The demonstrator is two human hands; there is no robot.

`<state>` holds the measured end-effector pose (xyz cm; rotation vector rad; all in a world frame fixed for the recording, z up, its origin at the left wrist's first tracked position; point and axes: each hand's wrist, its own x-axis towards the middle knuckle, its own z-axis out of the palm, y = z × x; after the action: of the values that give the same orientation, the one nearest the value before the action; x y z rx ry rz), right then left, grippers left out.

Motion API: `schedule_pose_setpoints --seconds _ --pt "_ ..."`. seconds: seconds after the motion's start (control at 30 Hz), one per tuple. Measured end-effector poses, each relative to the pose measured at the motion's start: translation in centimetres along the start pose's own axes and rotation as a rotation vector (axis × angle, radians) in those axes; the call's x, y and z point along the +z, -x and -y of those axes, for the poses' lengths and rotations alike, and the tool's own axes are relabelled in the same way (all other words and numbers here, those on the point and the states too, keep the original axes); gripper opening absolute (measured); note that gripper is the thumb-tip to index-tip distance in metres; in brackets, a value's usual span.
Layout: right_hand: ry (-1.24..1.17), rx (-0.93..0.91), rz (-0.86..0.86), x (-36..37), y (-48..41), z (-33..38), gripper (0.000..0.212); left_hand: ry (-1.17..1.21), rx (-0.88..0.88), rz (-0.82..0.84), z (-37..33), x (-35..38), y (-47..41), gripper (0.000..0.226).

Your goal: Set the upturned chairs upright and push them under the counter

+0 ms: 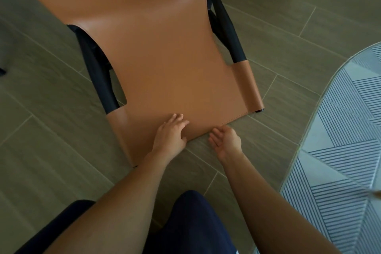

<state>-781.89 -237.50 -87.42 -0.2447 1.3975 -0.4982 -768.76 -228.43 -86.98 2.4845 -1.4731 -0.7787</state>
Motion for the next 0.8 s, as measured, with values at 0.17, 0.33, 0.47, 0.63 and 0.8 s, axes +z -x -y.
schedule_pose_setpoints --seconds 0.17,0.33,0.47,0.63,0.8 --pt "0.008 0.01 -0.05 0.2 -0.4 -0.2 0.025 -0.146 0.04 0.049 0.6 0.8 0.9 0.065" --pt "0.025 0.086 0.011 0.9 -0.5 -0.1 0.035 -0.2 0.12 0.086 0.9 1.0 0.9 0.071" --pt "-0.013 0.158 0.019 1.6 -1.0 0.0 0.022 -0.229 0.169 0.072 0.9 1.7 1.2 0.072" --pt "-0.069 0.221 0.081 1.7 -1.1 0.3 0.017 -0.276 0.201 0.048 1.3 1.5 1.3 0.074" --pt "-0.085 0.237 0.088 2.0 -0.1 0.9 0.028 -0.375 0.19 0.038 1.1 1.3 2.0 0.078"
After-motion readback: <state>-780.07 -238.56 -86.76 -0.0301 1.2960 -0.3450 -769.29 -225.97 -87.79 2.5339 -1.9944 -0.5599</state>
